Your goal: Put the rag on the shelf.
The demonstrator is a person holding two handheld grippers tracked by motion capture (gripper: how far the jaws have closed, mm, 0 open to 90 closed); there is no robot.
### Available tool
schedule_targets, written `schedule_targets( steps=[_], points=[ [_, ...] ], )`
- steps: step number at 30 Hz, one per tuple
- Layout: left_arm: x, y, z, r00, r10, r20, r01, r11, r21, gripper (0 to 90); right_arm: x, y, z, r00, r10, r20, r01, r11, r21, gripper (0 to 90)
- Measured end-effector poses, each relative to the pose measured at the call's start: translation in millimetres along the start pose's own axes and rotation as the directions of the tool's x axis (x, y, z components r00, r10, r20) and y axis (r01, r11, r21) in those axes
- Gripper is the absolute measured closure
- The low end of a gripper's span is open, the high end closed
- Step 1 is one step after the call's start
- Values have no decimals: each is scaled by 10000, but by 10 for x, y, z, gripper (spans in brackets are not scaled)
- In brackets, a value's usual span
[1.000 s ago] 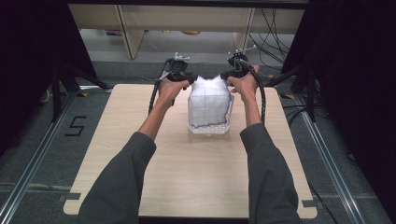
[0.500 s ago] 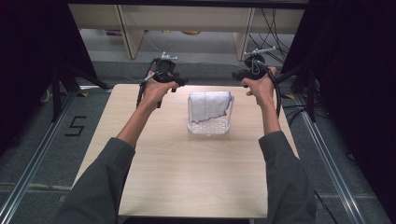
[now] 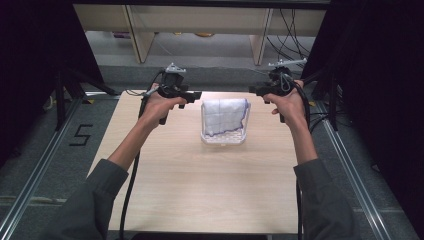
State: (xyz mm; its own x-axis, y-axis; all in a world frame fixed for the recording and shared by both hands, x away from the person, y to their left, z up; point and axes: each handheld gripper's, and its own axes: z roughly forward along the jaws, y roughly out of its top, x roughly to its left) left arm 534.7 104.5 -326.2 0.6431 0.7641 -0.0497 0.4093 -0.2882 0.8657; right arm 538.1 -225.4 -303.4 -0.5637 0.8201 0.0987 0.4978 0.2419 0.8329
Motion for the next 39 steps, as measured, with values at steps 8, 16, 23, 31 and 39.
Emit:
schedule_targets(
  steps=[8, 16, 23, 31, 39],
  points=[
    [-71, -104, -91, 9993, -76, 369, 87, 9995, -302, 382, 46, -162, -139, 9997, -241, -20, 241, 9997, -50, 542],
    [-141, -296, -162, 9977, -123, 673, 153, 9988, -456, 370, 94, -317, -200, 9993, -297, -228, 294, 9995, -144, 524],
    [-211, -419, -169, 9959, -129, 890, 164, 9991, -391, 349, 127, -429, -207, 9988, -418, -246, 416, 9991, -115, 517],
    [-235, -515, -208, 9945, -170, 1032, 219, 9987, -468, 341, 169, -501, -233, 9989, -346, -301, 343, 9994, -95, 482],
    [-311, -745, -327, 9914, -202, 1293, 265, 9985, -473, 319, 245, -706, -282, 9991, -118, -408, 110, 9997, -207, 396]
  ],
)
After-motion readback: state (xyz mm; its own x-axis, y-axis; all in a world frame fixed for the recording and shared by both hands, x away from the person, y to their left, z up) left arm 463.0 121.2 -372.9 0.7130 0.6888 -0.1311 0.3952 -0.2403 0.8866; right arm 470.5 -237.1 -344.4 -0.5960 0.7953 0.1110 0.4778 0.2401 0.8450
